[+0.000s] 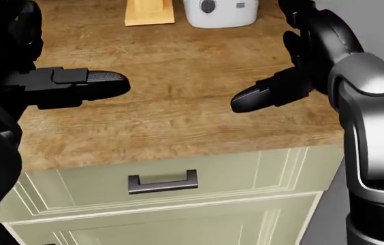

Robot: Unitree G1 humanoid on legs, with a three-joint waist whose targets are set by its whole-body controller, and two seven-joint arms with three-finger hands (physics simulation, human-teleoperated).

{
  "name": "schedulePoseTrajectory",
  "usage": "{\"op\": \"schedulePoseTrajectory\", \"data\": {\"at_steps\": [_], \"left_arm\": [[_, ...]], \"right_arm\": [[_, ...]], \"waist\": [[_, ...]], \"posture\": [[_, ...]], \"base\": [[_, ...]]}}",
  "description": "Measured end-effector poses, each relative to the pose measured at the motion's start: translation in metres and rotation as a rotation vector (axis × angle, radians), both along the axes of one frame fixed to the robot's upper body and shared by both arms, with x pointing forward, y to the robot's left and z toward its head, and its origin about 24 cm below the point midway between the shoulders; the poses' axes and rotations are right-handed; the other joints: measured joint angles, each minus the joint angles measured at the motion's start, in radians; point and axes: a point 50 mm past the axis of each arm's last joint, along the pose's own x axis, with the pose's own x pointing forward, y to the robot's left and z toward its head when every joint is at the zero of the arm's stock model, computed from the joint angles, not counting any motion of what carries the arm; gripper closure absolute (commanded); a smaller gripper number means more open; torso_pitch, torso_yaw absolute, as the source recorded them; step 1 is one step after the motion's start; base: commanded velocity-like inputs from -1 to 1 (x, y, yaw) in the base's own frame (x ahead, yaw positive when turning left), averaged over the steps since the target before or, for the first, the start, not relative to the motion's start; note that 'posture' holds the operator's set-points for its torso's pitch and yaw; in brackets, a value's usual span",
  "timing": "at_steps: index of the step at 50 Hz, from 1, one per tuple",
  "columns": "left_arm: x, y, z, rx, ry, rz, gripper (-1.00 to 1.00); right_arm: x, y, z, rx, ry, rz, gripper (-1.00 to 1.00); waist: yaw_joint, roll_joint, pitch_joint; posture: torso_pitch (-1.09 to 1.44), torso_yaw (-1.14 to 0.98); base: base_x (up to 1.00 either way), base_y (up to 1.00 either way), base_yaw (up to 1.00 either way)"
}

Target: Push down the lever of the toaster to turn it on.

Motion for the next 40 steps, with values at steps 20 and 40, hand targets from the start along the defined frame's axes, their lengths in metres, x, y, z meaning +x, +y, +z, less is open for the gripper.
{"op": "schedulePoseTrajectory", "data": {"at_steps": [20,40], "left_arm": [[0.001,-0.003,-0.005,0.001,0.037,-0.017,-1.00],[-0.002,0.006,0.004,-0.005,-0.006,0.028,-1.00]], "right_arm": [[0.002,-0.003,-0.008,0.004,0.036,-0.009,-1.00],[0.000,0.007,0.005,-0.001,-0.012,0.033,-1.00]], "waist": [[0.009,-0.076,-0.003],[0.033,-0.038,-0.013]], "posture": [[0.00,0.00],[0.00,0.00]], "base": [[0.28,0.00,0.00],[0.29,0.00,0.00]]}}
